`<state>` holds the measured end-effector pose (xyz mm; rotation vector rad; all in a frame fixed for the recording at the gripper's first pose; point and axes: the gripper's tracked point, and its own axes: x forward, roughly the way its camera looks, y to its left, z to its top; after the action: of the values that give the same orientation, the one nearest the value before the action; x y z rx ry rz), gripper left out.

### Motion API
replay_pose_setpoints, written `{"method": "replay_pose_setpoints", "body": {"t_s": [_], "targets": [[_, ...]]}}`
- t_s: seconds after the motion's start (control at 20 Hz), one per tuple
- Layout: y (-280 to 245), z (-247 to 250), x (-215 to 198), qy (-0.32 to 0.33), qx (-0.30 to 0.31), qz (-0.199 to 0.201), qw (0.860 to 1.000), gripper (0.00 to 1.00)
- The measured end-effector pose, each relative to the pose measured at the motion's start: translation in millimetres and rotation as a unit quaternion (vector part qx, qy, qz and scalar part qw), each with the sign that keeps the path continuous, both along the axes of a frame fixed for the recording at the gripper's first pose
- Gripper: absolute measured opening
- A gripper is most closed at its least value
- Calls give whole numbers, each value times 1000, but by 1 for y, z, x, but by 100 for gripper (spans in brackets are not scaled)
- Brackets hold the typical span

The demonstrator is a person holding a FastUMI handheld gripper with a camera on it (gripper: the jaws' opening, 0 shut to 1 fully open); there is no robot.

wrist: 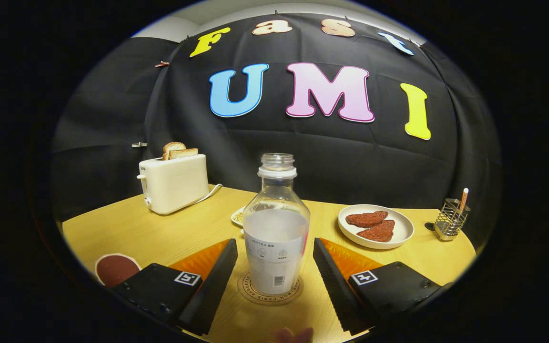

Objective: Take the bottle from table, then pour the juice into the cup, finally place the bottle on the coaster

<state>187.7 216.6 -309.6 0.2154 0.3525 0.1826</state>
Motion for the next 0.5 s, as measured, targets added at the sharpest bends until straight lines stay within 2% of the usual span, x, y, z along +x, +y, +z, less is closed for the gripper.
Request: {"method": "replay_pose_setpoints", "body": {"t_s": [0.5], "targets": [[-25, 76, -78, -1, -7, 9, 1000, 98]]}}
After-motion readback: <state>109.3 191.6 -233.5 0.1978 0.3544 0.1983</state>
